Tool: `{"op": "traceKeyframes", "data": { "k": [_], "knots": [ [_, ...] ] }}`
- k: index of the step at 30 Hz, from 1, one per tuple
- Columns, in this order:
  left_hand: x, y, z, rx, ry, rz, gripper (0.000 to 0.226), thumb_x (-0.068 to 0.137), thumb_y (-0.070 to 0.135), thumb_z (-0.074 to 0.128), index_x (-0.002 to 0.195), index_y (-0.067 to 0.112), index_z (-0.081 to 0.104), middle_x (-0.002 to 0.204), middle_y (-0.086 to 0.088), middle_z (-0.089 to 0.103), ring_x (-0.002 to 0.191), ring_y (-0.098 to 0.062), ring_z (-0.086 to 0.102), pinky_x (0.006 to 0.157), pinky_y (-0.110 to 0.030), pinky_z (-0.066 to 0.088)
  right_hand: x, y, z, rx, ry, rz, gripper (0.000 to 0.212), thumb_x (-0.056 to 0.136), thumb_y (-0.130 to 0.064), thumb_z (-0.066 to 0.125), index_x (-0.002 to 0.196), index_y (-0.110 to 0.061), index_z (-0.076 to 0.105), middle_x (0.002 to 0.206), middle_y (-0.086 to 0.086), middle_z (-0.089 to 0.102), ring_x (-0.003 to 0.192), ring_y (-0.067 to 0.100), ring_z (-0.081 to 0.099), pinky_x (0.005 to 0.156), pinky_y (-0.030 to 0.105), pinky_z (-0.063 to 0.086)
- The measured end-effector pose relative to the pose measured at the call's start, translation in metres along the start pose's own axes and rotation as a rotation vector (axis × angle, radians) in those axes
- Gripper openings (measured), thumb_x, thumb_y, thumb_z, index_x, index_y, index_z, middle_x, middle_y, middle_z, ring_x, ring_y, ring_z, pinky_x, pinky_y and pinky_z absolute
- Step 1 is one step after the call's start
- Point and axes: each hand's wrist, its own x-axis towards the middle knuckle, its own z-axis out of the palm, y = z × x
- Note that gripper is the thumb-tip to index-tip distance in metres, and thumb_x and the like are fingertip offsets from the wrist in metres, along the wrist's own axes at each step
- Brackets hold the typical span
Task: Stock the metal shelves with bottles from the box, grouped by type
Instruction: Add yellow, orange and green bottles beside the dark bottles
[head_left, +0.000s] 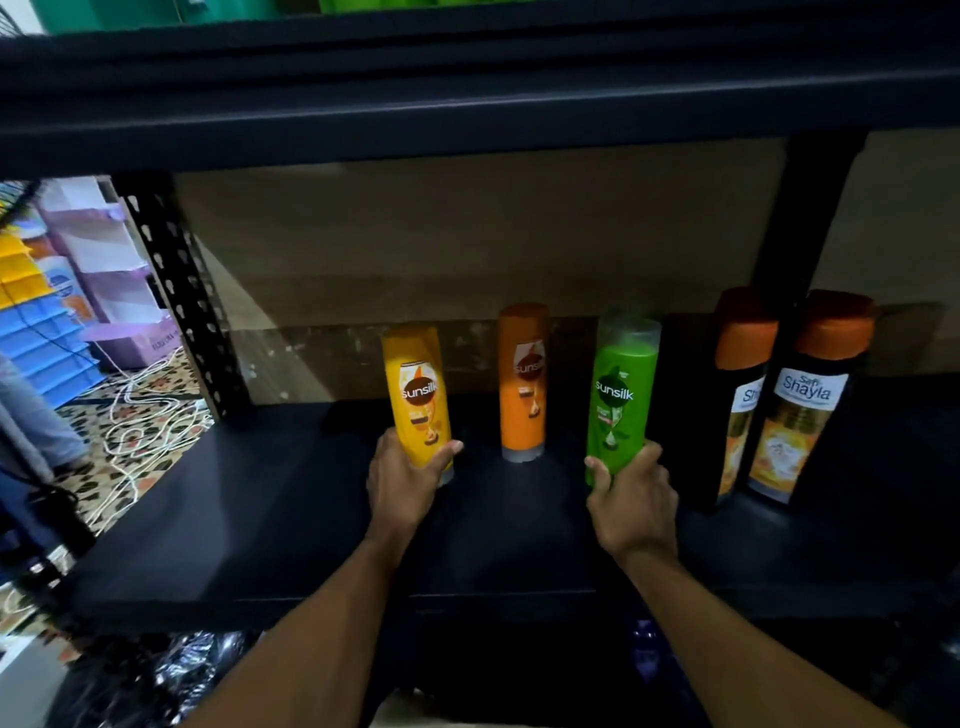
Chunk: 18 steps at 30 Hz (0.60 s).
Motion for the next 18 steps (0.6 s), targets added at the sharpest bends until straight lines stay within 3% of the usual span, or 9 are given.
{"op": "traceKeyframes", "data": {
  "k": [3, 7, 11, 14, 18],
  "knots": [
    [0.002, -0.003, 0.002, -0.015, 0.064, -0.004, 0.067, 0.081, 0.047, 0.082, 0.128, 0.018, 0.044, 0.111, 0.004, 0.054, 0.097, -0.019, 0.057, 0.083, -0.036, 0.05, 0.004, 0.001, 0.001, -0.096, 0.004, 0.004, 0.049, 0.095, -0.044, 0.057, 0.122, -0.006, 0.041, 0.118, 0.019, 0.059, 0.115, 0.038, 0.052, 0.099, 0.048, 0.038],
    [0.002, -0.006, 0.006, -0.007, 0.063, 0.003, 0.059, 0.091, 0.032, 0.076, 0.134, 0.011, 0.041, 0.111, 0.004, 0.049, 0.079, -0.005, 0.05, 0.078, -0.029, 0.042, 0.005, 0.002, 0.002, -0.096, -0.017, 0.016, 0.046, 0.096, -0.045, 0.054, 0.121, -0.009, 0.04, 0.12, 0.017, 0.059, 0.117, 0.035, 0.049, 0.102, 0.048, 0.035],
    [0.005, -0.008, 0.01, 0.06, 0.062, -0.052, 0.053, 0.093, 0.038, 0.072, 0.128, 0.011, 0.043, 0.108, -0.002, 0.054, 0.089, -0.018, 0.052, 0.078, -0.033, 0.042, 0.004, 0.001, 0.002, -0.089, -0.017, 0.028, 0.046, 0.096, -0.046, 0.055, 0.12, -0.009, 0.041, 0.118, 0.018, 0.059, 0.116, 0.036, 0.048, 0.101, 0.048, 0.035],
    [0.009, -0.01, 0.015, 0.149, 0.05, -0.088, 0.057, 0.092, 0.049, 0.069, 0.129, 0.015, 0.041, 0.117, -0.012, 0.056, 0.102, -0.031, 0.059, 0.082, -0.041, 0.047, 0.004, 0.0, 0.002, -0.086, -0.013, 0.035, 0.047, 0.097, -0.046, 0.055, 0.12, -0.008, 0.041, 0.118, 0.018, 0.058, 0.116, 0.037, 0.047, 0.1, 0.048, 0.035],
    [0.012, -0.011, 0.019, 0.224, 0.053, -0.085, 0.061, 0.093, 0.053, 0.065, 0.132, 0.014, 0.04, 0.124, -0.015, 0.056, 0.112, -0.034, 0.058, 0.093, -0.046, 0.048, 0.004, -0.001, 0.0, -0.09, -0.009, 0.031, 0.044, 0.098, -0.045, 0.053, 0.12, -0.01, 0.039, 0.117, 0.018, 0.058, 0.115, 0.036, 0.046, 0.098, 0.047, 0.035]
  ]
}}
